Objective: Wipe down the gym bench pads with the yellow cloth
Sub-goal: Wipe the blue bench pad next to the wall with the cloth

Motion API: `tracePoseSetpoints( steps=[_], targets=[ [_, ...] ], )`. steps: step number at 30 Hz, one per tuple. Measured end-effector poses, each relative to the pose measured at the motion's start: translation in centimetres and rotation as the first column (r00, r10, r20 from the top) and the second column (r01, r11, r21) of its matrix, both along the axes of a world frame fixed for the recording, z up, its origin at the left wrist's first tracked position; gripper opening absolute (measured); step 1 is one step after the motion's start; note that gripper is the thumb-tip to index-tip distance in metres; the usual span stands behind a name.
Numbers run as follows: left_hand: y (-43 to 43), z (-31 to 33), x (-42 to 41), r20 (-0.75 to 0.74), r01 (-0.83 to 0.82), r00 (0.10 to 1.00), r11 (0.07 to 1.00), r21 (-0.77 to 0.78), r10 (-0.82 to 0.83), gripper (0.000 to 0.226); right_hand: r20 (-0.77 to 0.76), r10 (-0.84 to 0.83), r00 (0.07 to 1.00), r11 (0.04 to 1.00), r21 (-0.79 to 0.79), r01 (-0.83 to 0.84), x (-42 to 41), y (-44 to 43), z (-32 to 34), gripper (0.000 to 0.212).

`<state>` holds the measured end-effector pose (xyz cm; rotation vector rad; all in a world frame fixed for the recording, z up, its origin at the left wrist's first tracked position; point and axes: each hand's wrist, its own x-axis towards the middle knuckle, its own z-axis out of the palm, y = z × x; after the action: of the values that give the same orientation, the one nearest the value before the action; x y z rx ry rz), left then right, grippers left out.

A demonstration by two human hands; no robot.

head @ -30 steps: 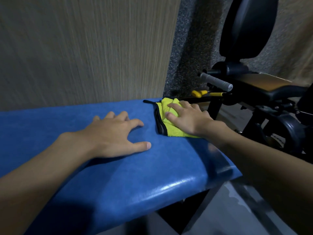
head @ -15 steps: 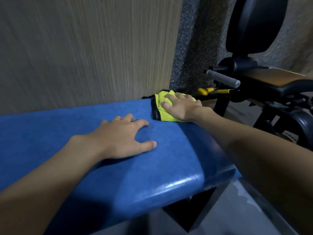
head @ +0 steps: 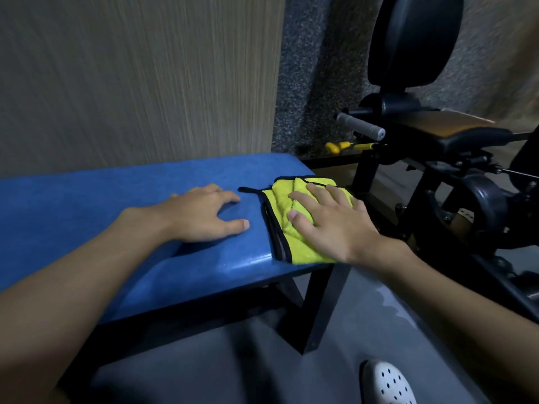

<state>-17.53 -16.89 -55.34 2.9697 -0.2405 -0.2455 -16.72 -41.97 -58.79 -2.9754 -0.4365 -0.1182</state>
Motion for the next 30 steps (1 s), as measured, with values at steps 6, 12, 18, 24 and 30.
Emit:
tracePoseSetpoints(
  steps=[6,12,18,24,30],
  targets=[
    [1.5,-0.7,-0.8,0.026,-0.005,1.000,0.999,0.033,0.004,0.105,0.015,-0.012,1.000,1.000,-0.008,0.012,-0.9,0.0,-0.1,0.063],
    [2.2,-0.7,0.3,0.063,-0.029,0.998,0.999,0.030,0.027,0.105,-0.016,0.003,1.000,0.998,-0.058,-0.004,2.8,1.6,0.8,0.063],
    [4.2,-1.8,1.5,0.029,-0.055,0.998,0.997,0.048,0.054,0.099,-0.056,-0.012,0.998,0.996,-0.088,0.007,9.1,5.1,1.6,0.062],
    [4.8,-2.1,2.2,-0.017,-0.067,0.997,0.995,0.069,0.069,0.101,-0.061,-0.036,0.998,0.995,-0.097,0.030,16.5,9.2,1.8,0.063],
    [4.8,-2.2,2.4,-0.017,-0.055,0.998,0.994,0.089,0.057,0.102,-0.074,-0.074,0.995,0.995,-0.072,0.068,19.8,10.9,1.9,0.066]
  ],
)
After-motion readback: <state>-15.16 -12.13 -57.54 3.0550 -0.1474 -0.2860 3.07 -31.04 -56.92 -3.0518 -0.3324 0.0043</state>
